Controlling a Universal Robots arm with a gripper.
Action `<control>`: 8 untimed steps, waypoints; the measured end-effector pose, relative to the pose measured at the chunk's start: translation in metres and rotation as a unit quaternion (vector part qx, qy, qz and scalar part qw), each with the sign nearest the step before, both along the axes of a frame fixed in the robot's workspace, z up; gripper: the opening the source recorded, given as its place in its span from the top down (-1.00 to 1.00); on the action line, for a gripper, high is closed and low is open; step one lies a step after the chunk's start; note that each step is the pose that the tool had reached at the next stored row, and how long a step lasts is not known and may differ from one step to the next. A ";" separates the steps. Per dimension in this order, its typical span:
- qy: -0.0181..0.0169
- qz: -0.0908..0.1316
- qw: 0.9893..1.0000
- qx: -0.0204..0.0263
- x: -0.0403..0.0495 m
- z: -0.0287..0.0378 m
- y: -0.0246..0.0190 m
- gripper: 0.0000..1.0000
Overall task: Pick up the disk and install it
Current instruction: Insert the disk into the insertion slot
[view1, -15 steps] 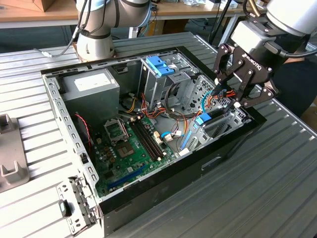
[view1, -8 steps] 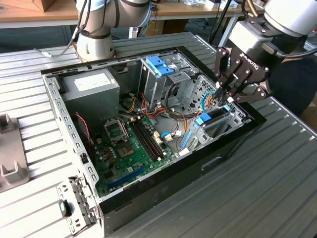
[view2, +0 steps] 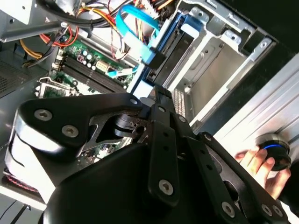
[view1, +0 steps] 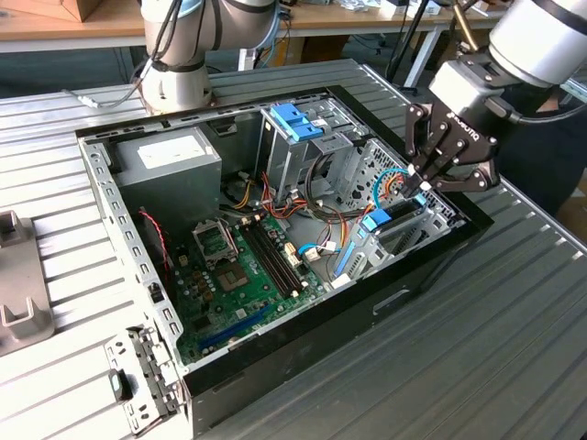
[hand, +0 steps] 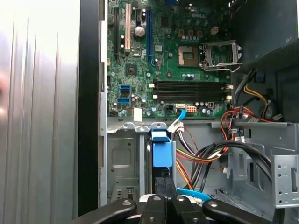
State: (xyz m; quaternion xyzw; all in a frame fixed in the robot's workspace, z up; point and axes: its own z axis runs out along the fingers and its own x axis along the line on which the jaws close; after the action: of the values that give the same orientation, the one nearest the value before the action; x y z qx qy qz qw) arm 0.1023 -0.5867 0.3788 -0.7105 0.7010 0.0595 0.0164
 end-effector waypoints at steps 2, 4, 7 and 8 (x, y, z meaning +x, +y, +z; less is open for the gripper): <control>0.000 0.000 1.000 0.000 0.0013 -0.0052 0.0001 0.80; 0.001 0.000 1.000 0.000 0.0013 -0.0115 0.0003 0.80; 0.001 0.000 1.000 0.000 0.0014 -0.0175 0.0014 0.80; 0.001 0.000 1.000 0.000 0.0015 -0.0193 0.0021 0.80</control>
State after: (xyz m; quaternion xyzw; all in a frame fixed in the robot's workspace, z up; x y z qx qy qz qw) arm 0.1037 -0.5847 0.3594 -0.7104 0.7010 0.0599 0.0160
